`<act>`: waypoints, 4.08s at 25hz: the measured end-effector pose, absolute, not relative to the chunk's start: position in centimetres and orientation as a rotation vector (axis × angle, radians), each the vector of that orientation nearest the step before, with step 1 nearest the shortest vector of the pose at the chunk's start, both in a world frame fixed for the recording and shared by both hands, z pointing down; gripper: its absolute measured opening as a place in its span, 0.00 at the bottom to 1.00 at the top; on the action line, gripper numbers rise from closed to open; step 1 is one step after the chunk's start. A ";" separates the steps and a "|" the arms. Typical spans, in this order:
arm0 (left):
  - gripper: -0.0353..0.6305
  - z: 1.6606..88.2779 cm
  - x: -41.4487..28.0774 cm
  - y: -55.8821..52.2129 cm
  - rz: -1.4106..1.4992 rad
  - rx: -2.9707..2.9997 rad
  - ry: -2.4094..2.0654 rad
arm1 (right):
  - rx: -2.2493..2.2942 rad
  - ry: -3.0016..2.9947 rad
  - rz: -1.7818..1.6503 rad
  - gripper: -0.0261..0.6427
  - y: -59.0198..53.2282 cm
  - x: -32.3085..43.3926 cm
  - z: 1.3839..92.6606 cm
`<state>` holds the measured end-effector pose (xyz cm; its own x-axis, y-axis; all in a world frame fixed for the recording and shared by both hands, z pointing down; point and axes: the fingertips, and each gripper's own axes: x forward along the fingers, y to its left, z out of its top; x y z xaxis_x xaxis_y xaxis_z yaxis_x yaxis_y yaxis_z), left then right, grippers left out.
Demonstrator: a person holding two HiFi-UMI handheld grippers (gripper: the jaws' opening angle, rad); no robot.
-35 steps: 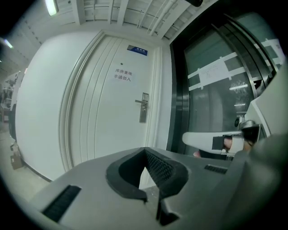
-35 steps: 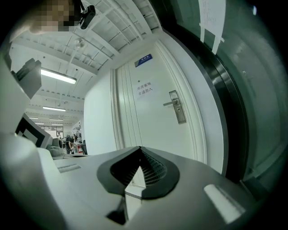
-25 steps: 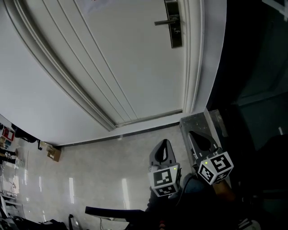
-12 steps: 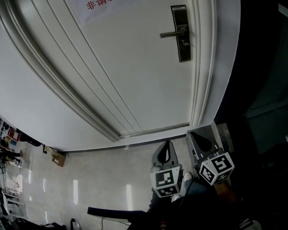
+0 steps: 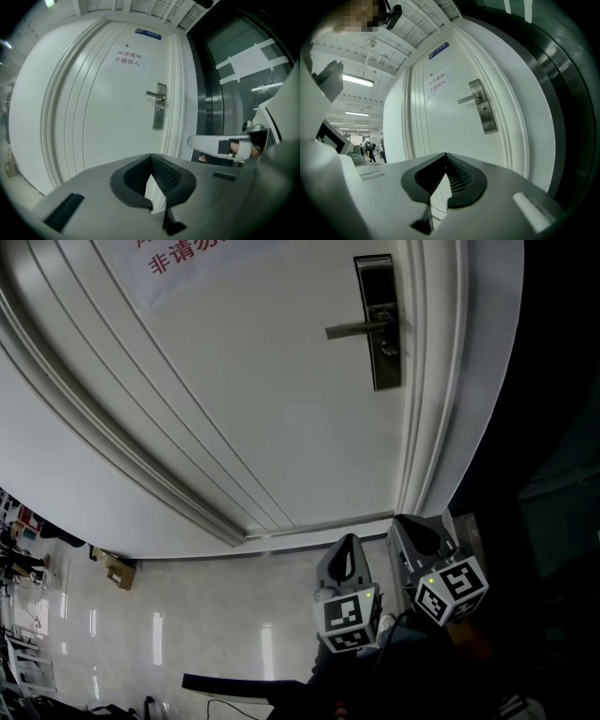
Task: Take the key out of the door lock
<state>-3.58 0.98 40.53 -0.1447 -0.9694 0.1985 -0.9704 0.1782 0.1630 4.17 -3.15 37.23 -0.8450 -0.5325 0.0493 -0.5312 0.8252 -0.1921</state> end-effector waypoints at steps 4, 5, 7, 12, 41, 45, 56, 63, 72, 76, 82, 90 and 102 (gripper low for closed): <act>0.05 40.7 -3.7 -1.3 0.002 1.851 -2.210 | -0.859 2.990 -0.323 0.04 -5.6 4.2 37.5; 0.05 40.7 -3.8 -1.7 0.003 1.846 -2.212 | -0.858 2.991 -0.329 0.04 -6.0 4.2 37.6; 0.05 40.8 -4.0 -2.3 0.001 1.840 -2.213 | -0.858 2.992 -0.332 0.04 -6.6 4.1 37.6; 0.05 41.4 -4.4 -4.1 -0.002 1.840 -2.201 | -0.883 2.985 -0.351 0.04 -8.5 3.9 38.3; 0.05 38.1 -14.7 -21.4 -0.038 2.158 -2.022 | -1.218 2.666 0.315 0.07 -24.5 -1.3 26.7; 0.05 37.4 -14.2 -22.9 -0.012 2.224 -1.991 | -1.314 2.703 0.560 0.12 -26.1 -1.0 25.5; 0.05 33.6 -11.7 -25.1 -0.062 2.275 -1.986 | -1.379 2.792 1.323 0.17 -29.4 -2.9 24.7; 0.05 32.9 -11.7 -26.5 -0.097 2.248 -2.020 | -1.381 2.781 1.617 0.17 -31.1 -3.3 24.7; 0.05 32.5 -9.6 -28.3 -0.098 2.307 -1.990 | -1.431 2.737 1.787 0.16 -32.0 -3.5 25.2; 0.05 32.1 -9.0 -28.9 -0.123 2.322 -1.968 | -1.465 2.714 1.822 0.11 -32.2 -3.4 25.3; 0.05 32.0 -8.5 -29.2 -0.148 2.327 -1.948 | -1.479 2.654 1.921 0.06 -32.3 -3.5 25.4; 0.05 32.1 -8.4 -29.4 -0.127 2.341 -1.941 | -1.457 2.658 1.947 0.06 -32.3 -3.5 25.4; 0.05 31.9 -8.5 -29.8 -0.135 2.342 -1.936 | -1.429 2.668 2.030 0.06 -32.2 -3.5 25.5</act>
